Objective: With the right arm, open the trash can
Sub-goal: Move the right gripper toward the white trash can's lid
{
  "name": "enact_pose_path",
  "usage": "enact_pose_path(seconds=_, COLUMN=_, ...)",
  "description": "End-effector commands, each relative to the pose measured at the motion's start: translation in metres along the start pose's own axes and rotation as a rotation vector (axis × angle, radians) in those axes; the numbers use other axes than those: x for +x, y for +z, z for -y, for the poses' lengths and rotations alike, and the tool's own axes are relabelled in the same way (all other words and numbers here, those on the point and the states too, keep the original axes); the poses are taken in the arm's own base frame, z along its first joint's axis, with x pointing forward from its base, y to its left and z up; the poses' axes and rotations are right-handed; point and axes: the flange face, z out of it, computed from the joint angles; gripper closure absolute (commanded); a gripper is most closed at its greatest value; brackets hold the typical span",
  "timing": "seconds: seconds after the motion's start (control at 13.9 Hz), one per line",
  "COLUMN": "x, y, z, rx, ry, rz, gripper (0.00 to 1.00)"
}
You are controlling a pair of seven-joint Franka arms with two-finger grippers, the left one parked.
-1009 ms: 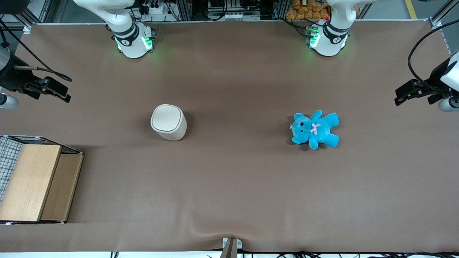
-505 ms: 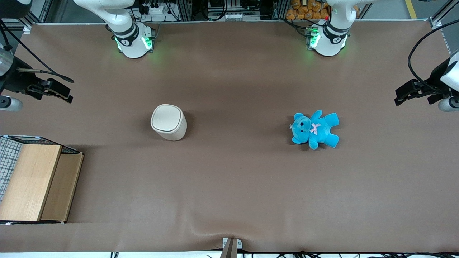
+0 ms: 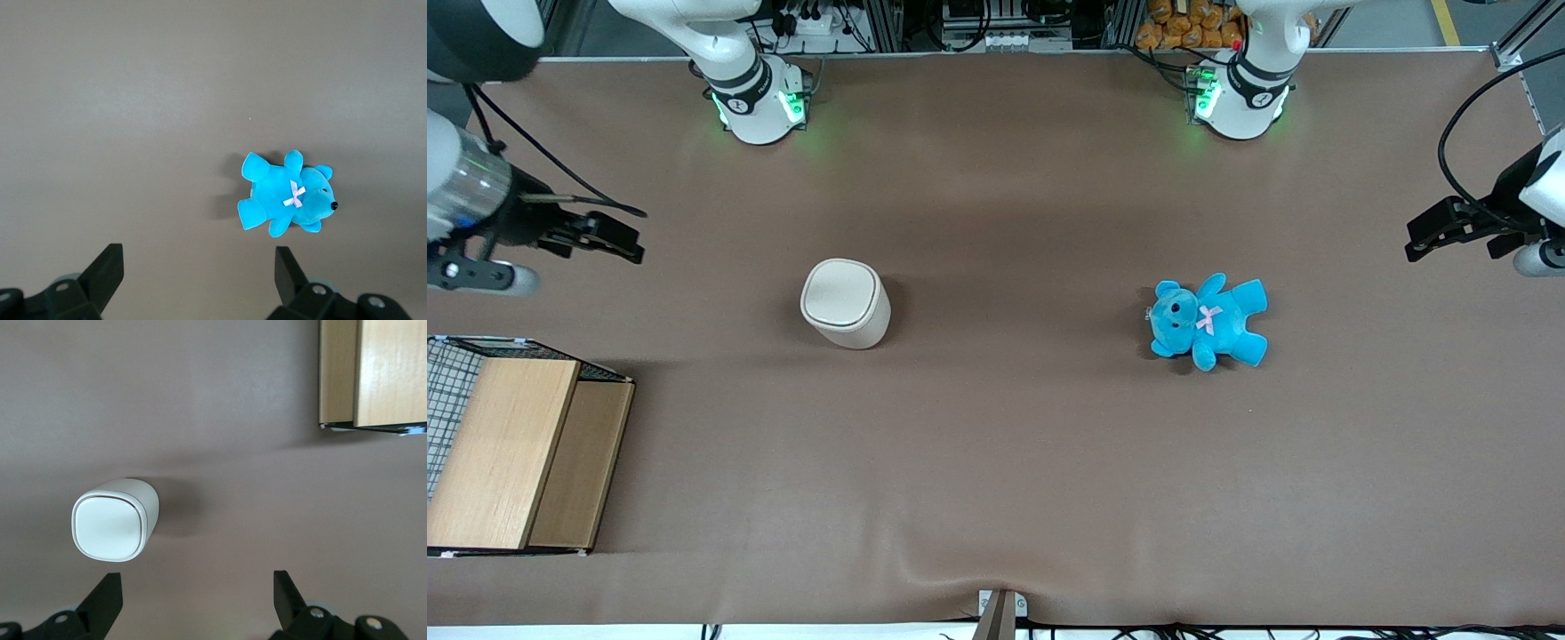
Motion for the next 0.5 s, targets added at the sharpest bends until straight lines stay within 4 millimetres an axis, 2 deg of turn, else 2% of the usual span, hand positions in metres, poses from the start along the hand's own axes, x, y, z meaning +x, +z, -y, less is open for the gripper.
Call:
enact_pose_path(seconds=0.0, x=0.003, y=0.019, z=0.03, rx=-0.003, ry=0.078, rz=0.036, gripper=0.01)
enact_pose_path(seconds=0.07, x=0.005, y=0.029, z=0.04, rx=-0.009, ry=0.09, rz=0.051, gripper=0.02)
enact_pose_path(seconds=0.14, x=0.009, y=0.037, z=0.044, rx=-0.013, ry=0.092, rz=0.062, gripper=0.08)
enact_pose_path(seconds=0.43, x=0.01, y=0.074, z=0.06, rx=-0.028, ry=0.068, rz=0.102, gripper=0.46)
